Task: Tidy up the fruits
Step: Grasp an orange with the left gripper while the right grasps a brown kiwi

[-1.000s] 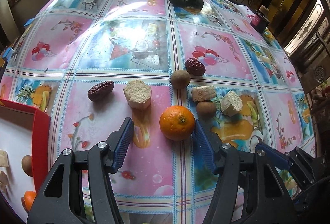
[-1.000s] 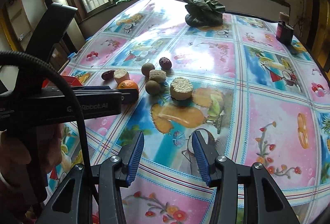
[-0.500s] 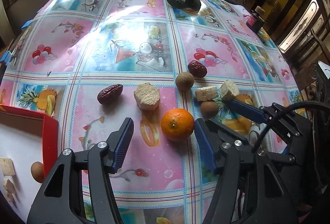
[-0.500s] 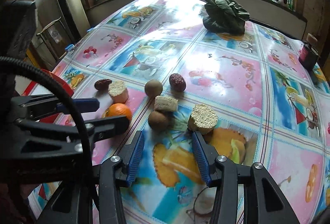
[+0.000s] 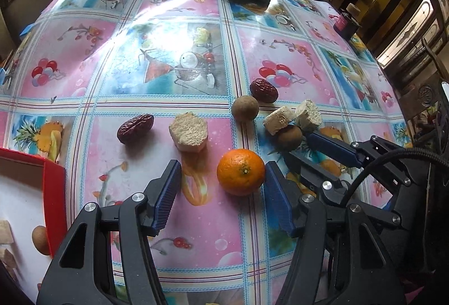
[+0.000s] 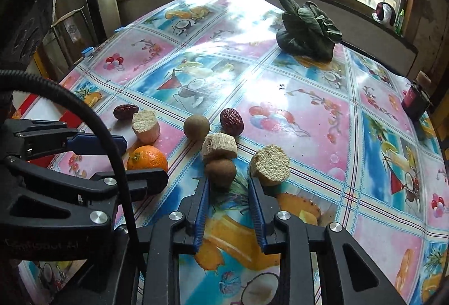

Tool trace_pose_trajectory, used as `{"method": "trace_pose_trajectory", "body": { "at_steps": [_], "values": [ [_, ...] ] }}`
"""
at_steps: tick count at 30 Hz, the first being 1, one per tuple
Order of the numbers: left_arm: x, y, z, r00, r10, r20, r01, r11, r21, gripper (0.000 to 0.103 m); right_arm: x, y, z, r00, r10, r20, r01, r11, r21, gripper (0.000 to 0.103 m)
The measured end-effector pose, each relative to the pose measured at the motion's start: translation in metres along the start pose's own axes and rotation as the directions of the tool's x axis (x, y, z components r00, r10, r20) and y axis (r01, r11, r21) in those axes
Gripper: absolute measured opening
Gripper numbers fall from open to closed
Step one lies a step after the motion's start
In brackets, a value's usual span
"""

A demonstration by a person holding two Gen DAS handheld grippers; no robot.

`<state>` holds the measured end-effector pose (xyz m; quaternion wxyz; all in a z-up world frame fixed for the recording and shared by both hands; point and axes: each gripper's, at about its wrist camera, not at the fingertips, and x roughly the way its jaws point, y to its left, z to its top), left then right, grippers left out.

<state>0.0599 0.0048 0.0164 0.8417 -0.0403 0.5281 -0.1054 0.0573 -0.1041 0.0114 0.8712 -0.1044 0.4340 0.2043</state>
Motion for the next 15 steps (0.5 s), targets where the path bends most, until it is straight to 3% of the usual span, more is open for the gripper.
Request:
{"method": "trace_pose_trajectory", "body": {
  "at_steps": [3,4,5,15],
  "values": [
    [0.001,-0.004,0.0,1.0,0.011,0.011,-0.011,1.0,0.014,0.059,-0.003,-0.002,-0.005,1.0,-0.003,0.001,0.003,1.0,0.003,0.029],
    [0.002,-0.006,0.001,1.0,0.003,0.016,-0.003,1.0,0.024,0.049,-0.003,-0.003,-0.006,1.0,-0.009,0.006,0.009,1.0,0.006,0.031],
    [0.002,-0.008,0.0,1.0,-0.02,0.017,0.019,0.999,0.037,0.033,-0.004,-0.004,-0.007,1.0,-0.009,0.01,0.009,1.0,0.012,0.033],
    [-0.022,0.013,-0.014,0.999,0.032,0.025,-0.033,0.999,0.011,0.031,0.0,0.005,-0.002,0.999,0.031,0.027,-0.031,0.999,0.005,0.033]
  ]
}}
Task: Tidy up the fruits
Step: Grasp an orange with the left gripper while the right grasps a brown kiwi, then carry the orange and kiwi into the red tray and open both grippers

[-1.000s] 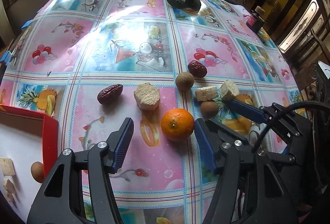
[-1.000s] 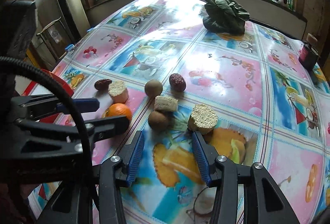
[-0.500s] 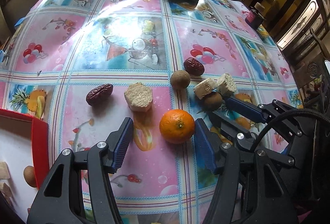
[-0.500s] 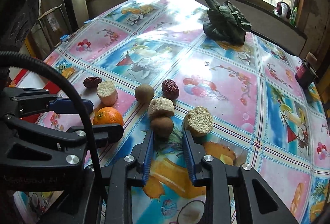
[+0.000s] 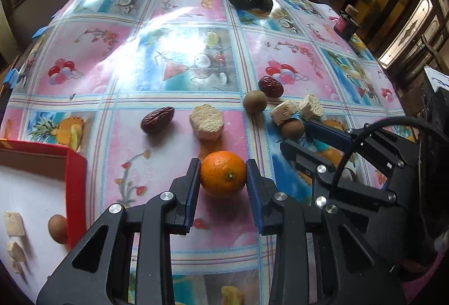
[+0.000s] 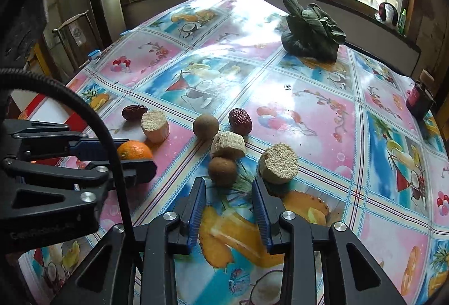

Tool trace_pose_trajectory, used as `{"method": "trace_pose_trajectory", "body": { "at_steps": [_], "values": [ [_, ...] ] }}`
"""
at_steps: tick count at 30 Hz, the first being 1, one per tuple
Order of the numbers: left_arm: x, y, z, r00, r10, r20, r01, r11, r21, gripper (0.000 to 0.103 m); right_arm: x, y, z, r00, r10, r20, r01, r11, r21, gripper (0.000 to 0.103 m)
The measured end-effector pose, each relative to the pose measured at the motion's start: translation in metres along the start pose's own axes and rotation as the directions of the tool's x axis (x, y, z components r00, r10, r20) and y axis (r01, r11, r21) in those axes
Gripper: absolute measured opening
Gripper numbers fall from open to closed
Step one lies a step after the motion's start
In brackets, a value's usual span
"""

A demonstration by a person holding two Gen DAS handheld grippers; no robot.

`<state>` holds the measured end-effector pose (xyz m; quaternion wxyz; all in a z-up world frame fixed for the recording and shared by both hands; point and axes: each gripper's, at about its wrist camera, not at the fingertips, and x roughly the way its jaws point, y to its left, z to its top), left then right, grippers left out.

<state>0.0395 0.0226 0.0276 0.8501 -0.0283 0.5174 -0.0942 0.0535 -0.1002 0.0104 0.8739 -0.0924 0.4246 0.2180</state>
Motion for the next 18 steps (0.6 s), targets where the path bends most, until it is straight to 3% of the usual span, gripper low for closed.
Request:
{"method": "trace_pose_trajectory", "body": {
  "at_steps": [2,5,18],
  "values": [
    [-0.011,0.006,-0.005,1.0,0.012,0.015,-0.012,1.0,-0.008,0.031,0.004,0.002,0.005,1.0,0.012,-0.001,-0.012,1.0,-0.003,0.033],
    [-0.025,0.011,-0.012,0.999,0.034,0.033,-0.034,0.999,-0.005,0.031,0.006,0.005,0.008,1.0,-0.008,-0.004,0.008,1.0,0.0,0.021],
    [-0.057,0.009,-0.052,0.992,0.08,0.099,-0.084,0.996,0.031,0.031,-0.068,0.024,-0.038,0.996,0.0,0.09,-0.013,0.989,0.147,0.021]
  ]
}}
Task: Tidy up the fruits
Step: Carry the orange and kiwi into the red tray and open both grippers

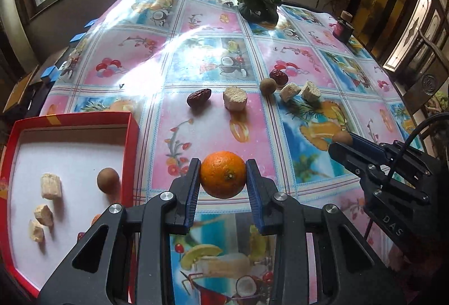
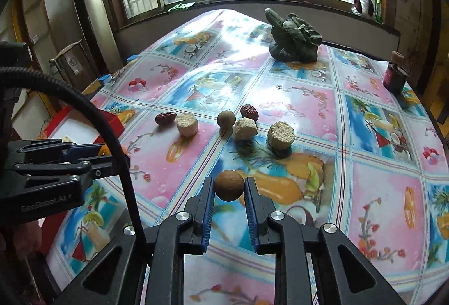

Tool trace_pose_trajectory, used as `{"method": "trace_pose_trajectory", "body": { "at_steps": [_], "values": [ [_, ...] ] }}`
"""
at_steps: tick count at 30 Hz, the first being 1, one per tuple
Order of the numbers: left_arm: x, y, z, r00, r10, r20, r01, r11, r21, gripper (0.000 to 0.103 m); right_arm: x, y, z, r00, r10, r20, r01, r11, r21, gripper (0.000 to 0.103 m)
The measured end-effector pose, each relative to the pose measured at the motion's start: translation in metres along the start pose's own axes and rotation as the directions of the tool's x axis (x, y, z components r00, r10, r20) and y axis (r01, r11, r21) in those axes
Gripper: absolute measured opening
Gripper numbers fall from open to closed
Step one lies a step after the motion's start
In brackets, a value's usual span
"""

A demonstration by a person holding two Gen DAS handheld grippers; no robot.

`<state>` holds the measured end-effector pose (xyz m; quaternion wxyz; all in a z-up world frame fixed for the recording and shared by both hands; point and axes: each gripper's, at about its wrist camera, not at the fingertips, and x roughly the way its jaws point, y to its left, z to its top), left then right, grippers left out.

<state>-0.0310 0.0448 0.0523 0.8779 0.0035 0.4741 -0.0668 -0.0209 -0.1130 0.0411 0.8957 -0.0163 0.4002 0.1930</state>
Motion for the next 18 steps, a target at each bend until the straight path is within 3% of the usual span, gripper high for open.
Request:
{"method": "trace_pose_trajectory", "body": {
  "at_steps": [7,18],
  "values": [
    [-0.017,0.009,-0.025,0.999,0.04,0.025,-0.04,0.999,-0.006,0.031,-0.015,0.017,-0.017,1.0,-0.001,-0.008,0.002,0.999,0.041,0.021],
    [-0.046,0.05,-0.039,0.98,0.17,0.103,-0.161,0.983,-0.083,0.031,-0.028,0.075,-0.013,0.999,0.034,0.016,-0.034,0.999,-0.037,0.021]
  ]
}}
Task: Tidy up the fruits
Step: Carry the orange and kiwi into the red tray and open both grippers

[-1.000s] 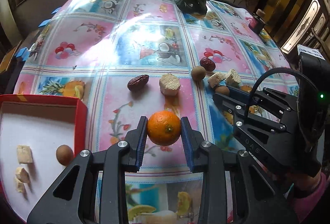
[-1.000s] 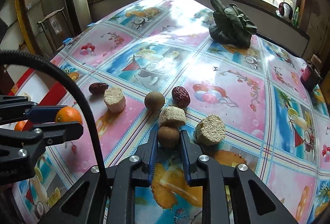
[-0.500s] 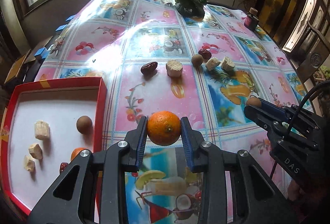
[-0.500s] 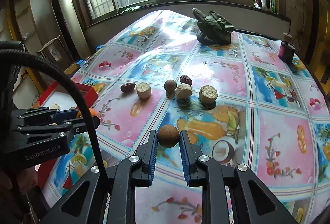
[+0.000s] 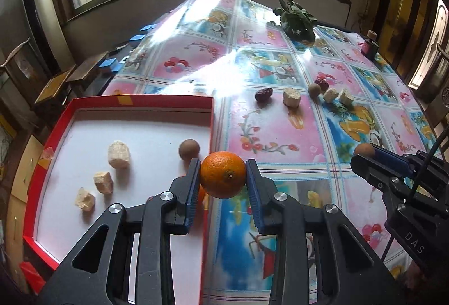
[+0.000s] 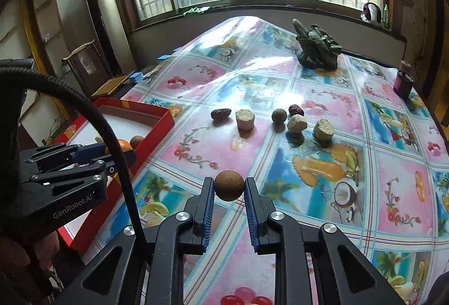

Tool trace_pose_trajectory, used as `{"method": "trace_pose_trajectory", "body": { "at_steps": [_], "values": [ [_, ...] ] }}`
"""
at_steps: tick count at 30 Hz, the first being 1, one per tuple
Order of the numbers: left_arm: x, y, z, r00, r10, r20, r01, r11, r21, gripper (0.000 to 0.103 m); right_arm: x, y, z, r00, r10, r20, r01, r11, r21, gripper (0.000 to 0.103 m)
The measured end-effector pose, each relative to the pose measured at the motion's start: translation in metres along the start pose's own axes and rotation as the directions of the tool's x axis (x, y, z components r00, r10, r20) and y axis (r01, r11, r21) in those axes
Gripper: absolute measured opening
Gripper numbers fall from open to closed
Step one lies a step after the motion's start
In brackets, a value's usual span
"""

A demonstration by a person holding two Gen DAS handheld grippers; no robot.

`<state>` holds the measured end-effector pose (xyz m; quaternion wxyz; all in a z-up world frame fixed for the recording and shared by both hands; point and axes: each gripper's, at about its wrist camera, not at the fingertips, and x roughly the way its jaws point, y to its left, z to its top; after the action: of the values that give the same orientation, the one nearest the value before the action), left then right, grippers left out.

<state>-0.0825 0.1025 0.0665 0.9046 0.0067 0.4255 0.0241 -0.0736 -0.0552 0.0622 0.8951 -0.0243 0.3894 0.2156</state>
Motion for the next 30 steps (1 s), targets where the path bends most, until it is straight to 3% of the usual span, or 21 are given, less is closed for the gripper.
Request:
{"method": "trace_pose_trajectory", "body": {
  "at_steps": [13,30],
  "values": [
    [-0.006,0.063,-0.007,0.992,0.126,0.025,-0.124,0.988,-0.096,0.031,0.016,0.056,0.012,0.998,0.067,-0.021,-0.069,0.991,-0.112,0.021],
    [0.004,0.107,-0.013,0.985,0.172,-0.009,-0.171,0.972,-0.164,0.031,0.035,0.114,0.025,0.986,0.153,-0.063,-0.164,0.962,-0.22,0.021]
  ]
}}
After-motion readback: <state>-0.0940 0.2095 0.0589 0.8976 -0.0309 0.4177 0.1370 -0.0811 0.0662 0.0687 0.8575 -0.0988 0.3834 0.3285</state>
